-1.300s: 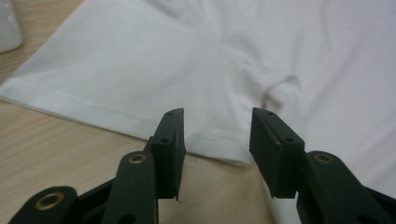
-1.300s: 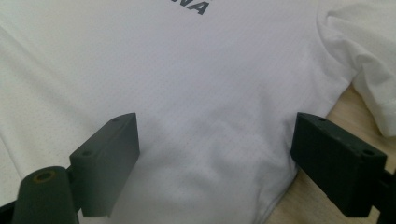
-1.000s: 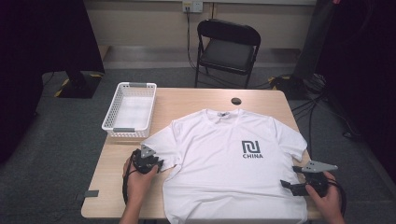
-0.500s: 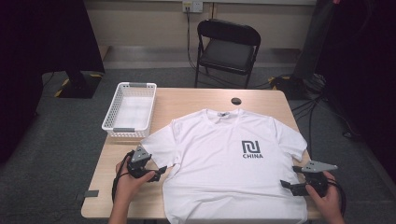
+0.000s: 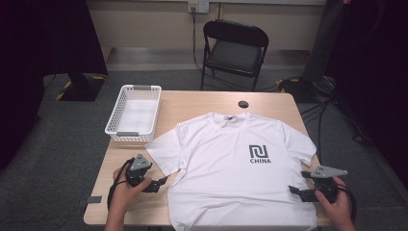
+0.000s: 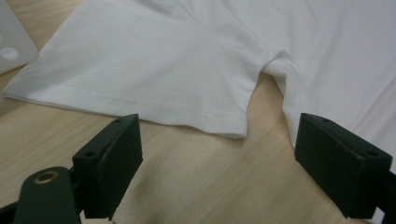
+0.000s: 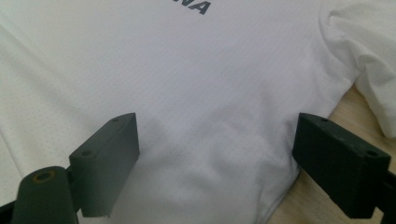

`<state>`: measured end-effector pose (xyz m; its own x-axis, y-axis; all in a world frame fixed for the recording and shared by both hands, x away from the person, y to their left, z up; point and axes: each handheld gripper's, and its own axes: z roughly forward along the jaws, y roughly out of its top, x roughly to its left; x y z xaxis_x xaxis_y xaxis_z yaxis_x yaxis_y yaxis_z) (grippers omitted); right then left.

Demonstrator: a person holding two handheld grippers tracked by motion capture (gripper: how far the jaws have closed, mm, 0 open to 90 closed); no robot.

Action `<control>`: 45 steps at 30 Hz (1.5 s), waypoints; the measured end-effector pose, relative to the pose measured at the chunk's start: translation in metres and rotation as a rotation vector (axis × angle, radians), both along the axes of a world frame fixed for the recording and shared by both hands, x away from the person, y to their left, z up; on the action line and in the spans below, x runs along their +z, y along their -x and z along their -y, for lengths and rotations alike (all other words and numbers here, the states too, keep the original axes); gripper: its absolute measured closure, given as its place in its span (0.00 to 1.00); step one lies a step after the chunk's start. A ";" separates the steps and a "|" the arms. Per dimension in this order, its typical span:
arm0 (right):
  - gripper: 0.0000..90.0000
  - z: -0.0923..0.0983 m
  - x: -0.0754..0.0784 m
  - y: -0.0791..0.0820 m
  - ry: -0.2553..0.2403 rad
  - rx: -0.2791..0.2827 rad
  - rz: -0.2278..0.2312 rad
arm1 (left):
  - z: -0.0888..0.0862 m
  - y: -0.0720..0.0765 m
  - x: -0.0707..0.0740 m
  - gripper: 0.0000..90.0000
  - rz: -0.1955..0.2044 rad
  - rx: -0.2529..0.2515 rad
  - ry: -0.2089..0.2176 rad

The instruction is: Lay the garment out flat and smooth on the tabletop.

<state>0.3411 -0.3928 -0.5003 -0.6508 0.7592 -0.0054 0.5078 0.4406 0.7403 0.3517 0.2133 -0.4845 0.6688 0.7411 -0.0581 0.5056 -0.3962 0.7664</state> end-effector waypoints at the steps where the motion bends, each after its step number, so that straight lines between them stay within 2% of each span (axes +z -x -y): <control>1: 0.15 0.000 0.000 0.000 0.000 0.000 0.000 | -0.001 0.001 0.000 0.17 -0.003 -0.004 0.000; 13: 0.15 0.000 0.000 0.000 0.000 0.000 0.000 | -0.012 0.006 -0.005 0.17 -0.014 0.002 -0.009; 16: 0.15 0.000 0.000 0.000 0.000 0.000 0.000 | -0.016 0.008 -0.005 0.17 -0.012 0.006 -0.027; 27: 0.15 0.000 0.000 0.000 0.000 0.000 0.001 | -0.023 0.010 -0.008 0.17 -0.012 0.007 -0.047; 33: 0.15 0.000 0.000 0.000 0.000 0.001 0.001 | -0.027 0.012 -0.009 0.17 -0.013 0.021 -0.046; 39: 0.15 0.000 0.000 0.000 0.001 0.000 0.001 | -0.031 0.013 -0.013 0.17 -0.025 0.018 -0.078; 45: 0.15 0.000 0.000 0.000 0.000 0.000 0.000 | -0.032 0.013 -0.014 0.16 -0.009 0.013 -0.086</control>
